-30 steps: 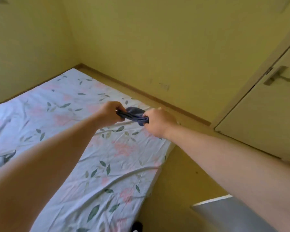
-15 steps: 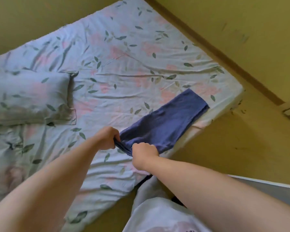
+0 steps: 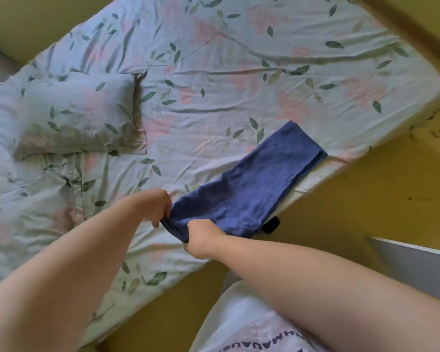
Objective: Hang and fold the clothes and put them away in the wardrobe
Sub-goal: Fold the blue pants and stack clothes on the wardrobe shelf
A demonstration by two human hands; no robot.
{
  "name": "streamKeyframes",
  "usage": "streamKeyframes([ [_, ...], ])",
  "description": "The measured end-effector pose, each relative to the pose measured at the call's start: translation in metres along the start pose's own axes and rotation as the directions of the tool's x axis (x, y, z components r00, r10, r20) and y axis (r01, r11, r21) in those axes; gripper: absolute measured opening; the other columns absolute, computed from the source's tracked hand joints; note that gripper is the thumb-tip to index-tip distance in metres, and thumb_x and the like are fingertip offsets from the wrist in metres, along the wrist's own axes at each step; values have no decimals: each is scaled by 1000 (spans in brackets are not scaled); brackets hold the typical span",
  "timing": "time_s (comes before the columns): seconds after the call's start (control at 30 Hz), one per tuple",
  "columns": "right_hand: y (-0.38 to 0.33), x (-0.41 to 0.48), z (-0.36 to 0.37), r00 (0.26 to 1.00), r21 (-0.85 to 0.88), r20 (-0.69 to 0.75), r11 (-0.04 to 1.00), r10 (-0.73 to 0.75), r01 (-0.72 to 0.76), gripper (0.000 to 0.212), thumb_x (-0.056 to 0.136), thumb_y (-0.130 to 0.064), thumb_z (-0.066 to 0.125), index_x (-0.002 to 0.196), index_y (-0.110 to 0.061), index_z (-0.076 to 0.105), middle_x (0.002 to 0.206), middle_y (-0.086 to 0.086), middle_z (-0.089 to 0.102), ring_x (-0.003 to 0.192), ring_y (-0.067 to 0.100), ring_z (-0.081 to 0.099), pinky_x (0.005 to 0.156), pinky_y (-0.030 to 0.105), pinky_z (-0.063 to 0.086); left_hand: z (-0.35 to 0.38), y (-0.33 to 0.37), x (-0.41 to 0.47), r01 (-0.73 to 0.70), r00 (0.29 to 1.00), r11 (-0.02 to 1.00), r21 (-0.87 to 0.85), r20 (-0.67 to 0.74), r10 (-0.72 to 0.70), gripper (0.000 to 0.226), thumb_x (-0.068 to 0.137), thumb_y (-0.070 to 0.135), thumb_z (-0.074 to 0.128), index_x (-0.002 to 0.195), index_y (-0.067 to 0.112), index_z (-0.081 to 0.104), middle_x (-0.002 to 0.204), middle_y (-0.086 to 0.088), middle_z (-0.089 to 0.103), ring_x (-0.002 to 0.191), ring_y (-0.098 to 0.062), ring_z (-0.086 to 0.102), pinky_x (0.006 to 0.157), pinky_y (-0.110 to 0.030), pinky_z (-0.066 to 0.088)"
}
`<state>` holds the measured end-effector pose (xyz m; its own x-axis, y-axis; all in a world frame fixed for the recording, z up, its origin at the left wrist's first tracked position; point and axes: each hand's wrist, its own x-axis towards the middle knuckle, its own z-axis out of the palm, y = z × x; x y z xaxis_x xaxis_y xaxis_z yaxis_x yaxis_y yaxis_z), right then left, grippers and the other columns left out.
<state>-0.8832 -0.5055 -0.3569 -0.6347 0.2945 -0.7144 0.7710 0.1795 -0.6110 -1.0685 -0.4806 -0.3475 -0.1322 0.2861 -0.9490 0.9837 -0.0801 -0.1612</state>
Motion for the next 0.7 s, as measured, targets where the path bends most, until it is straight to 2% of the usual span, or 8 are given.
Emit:
streamKeyframes([
  [0.07, 18, 2, -13, 998, 81, -32, 996, 45, -42, 12, 91, -20, 64, 96, -13, 55, 103, 10, 64, 87, 29, 60, 66, 33, 44, -23, 11, 10, -28, 999, 1000, 9, -42, 28, 36, 82, 19, 75, 116, 31, 74, 93, 8, 65, 81, -17, 56, 71, -23, 44],
  [0.17, 53, 7, -40, 988, 263, -64, 958, 139, -117, 13, 87, -21, 64, 83, -16, 53, 87, 6, 62, 81, 28, 60, 57, 32, 41, -65, 33, 35, -111, 983, 994, 9, -148, 111, 34, 81, 13, 68, 110, 29, 75, 100, 2, 71, 88, -24, 64, 68, -24, 42],
  [0.23, 81, 11, -61, 972, 391, -88, 905, 220, -169, 18, 86, -31, 65, 84, -17, 54, 84, 5, 60, 77, 27, 58, 54, 31, 40, -100, 51, 58, -177, 962, 984, -12, -211, 171, 30, 80, 14, 68, 106, 27, 76, 101, 0, 72, 93, -25, 66, 68, -25, 43],
  [0.33, 131, 19, -98, 924, 568, -153, 796, 350, -207, 22, 81, -35, 66, 82, -18, 53, 86, 5, 63, 85, 30, 62, 59, 33, 44, -158, 84, 97, -284, 925, 957, -50, -277, 260, 20, 77, 16, 68, 92, 29, 72, 89, 4, 68, 84, -22, 63, 63, -26, 41],
  [0.43, 190, 36, -136, 846, 716, -225, 671, 483, -193, 21, 79, -33, 70, 79, -19, 53, 82, 3, 63, 83, 27, 63, 63, 40, 53, -216, 122, 142, -344, 892, 934, -98, -345, 292, 27, 78, 12, 65, 79, 39, 62, 80, 13, 57, 73, -11, 54, 58, -24, 38],
  [0.5, 234, 53, -158, 793, 763, -265, 622, 549, -175, 17, 85, -30, 69, 84, -20, 55, 85, 2, 64, 83, 24, 64, 67, 41, 56, -249, 147, 177, -378, 876, 918, -122, -369, 312, 27, 78, 9, 62, 83, 35, 64, 83, 11, 58, 77, -13, 55, 58, -25, 41],
  [0.6, 303, 83, -188, 738, 746, -337, 644, 585, -170, 14, 90, -29, 66, 86, -24, 54, 85, -2, 61, 75, 17, 59, 54, 31, 40, -292, 185, 234, -416, 854, 898, -144, -400, 332, 24, 80, 10, 59, 88, 32, 65, 86, 9, 58, 76, -12, 53, 56, -26, 38],
  [0.7, 367, 115, -210, 720, 717, -374, 674, 585, -176, 11, 93, -28, 64, 89, -25, 53, 87, 0, 60, 80, 24, 59, 55, 29, 37, -322, 217, 293, -439, 828, 892, -109, -434, 355, 21, 83, 12, 59, 92, 30, 66, 86, 9, 56, 74, -12, 50, 55, -26, 37],
])
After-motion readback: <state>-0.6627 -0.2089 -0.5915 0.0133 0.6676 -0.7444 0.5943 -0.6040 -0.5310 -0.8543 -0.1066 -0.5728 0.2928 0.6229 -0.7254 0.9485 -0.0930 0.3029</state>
